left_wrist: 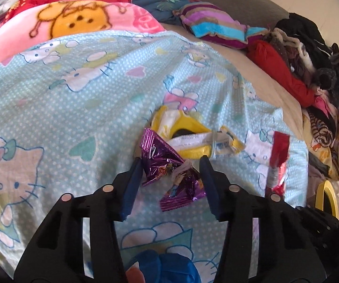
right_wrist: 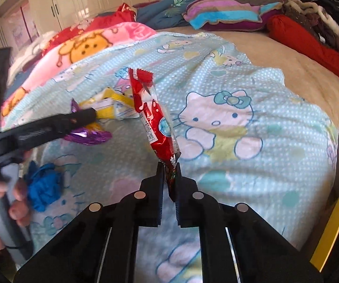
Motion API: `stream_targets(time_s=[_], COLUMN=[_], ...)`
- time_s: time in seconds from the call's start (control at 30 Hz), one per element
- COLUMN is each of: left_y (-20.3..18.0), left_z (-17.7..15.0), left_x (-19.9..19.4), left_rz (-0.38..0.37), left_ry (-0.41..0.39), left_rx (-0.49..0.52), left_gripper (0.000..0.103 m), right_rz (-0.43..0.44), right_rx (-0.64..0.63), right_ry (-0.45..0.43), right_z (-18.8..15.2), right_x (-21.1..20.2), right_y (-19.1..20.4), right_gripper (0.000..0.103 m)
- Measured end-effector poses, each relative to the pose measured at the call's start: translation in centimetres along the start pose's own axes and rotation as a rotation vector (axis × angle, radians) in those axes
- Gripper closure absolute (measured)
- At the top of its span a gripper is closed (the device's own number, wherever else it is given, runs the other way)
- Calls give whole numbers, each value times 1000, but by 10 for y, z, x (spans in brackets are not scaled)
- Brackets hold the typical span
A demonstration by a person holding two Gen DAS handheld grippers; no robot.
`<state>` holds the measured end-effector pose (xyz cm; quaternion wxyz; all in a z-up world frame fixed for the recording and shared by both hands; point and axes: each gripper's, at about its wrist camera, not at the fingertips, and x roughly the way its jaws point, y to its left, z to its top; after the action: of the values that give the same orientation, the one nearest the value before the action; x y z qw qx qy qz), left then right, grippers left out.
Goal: Collect trash
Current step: 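Grasp the purple wrapper with the left tool while the right tool grasps the red candy wrapper, then carry both wrappers over the yellow bin and open both tools to drop them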
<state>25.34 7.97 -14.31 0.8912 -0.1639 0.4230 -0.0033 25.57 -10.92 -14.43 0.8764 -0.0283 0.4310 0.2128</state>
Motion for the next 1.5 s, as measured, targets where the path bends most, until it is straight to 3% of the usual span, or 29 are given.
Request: stream_targets(time_s=[0.23, 0.9, 1.5], left_y=[-6, -70, -120], left_z=[-15, -38, -51], left_x=[-17, -92, -129], left_rz=[-54, -180, -257], left_ry=[-15, -148, -190], left_rx=[-1, 104, 210], left_gripper=[74, 75, 75], right_rz=[55, 52, 4], right_rx=[86, 143, 234], right_ry=[-38, -132, -202], right_z=[-23, -46, -56], right_x=[-31, -105, -158], right_y=[-7, -25, -65], right_gripper=[95, 95, 95])
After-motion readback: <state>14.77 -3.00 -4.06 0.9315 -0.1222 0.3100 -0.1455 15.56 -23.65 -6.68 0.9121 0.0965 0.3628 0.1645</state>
